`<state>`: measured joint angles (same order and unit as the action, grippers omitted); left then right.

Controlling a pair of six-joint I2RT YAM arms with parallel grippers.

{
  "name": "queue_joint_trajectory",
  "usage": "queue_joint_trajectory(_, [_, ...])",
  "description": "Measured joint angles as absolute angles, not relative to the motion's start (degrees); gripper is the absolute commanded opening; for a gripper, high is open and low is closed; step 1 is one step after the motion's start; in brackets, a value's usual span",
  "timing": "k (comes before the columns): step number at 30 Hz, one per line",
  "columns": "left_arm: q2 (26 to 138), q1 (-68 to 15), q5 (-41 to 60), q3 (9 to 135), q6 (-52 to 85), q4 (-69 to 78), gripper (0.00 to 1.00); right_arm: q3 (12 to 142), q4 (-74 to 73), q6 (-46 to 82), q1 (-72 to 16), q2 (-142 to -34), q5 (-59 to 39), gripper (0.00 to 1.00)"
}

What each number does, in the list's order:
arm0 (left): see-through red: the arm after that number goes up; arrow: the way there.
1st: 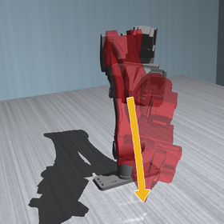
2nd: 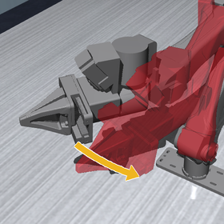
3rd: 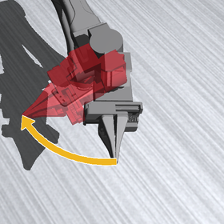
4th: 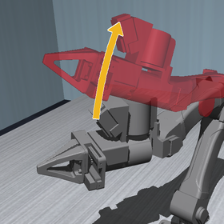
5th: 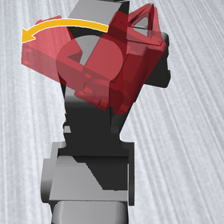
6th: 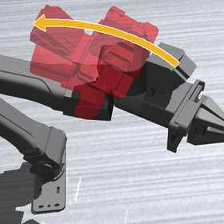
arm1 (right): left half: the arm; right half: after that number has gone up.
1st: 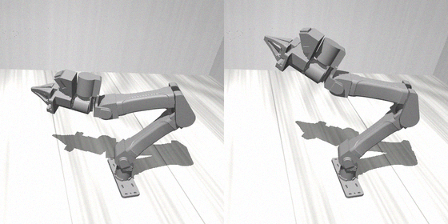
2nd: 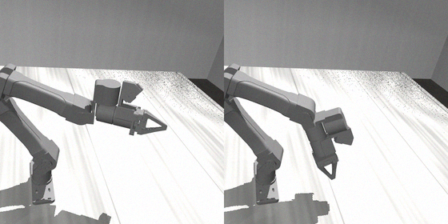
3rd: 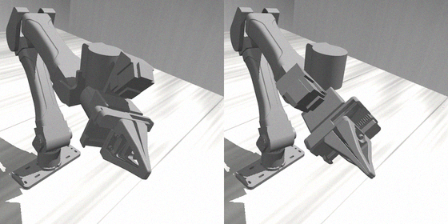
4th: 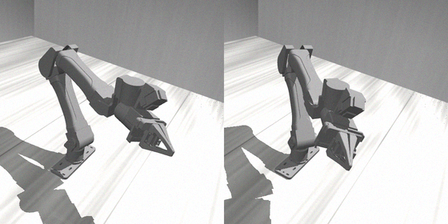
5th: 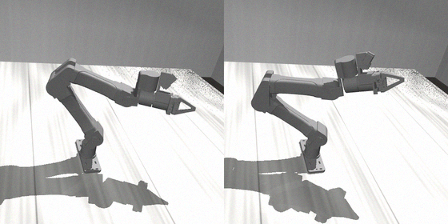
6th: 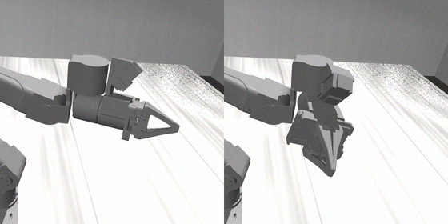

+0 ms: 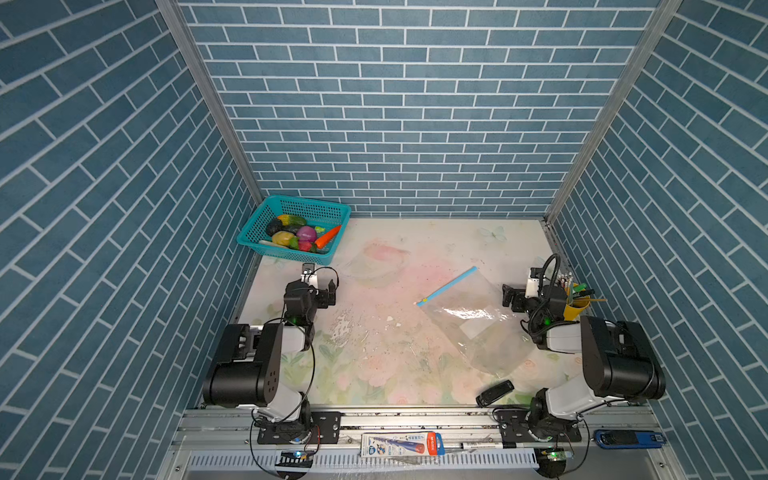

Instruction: Place the food in the zip-top bag and seal the zipper

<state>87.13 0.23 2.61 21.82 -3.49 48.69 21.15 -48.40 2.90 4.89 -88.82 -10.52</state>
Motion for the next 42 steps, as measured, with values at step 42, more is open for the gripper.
queue_joint_trajectory(42, [87.1, 0.2, 2.6, 21.8, -3.5, 48.7, 0.99, 21.1, -48.9, 2.9, 5.1, -88.8, -11.5, 0.99])
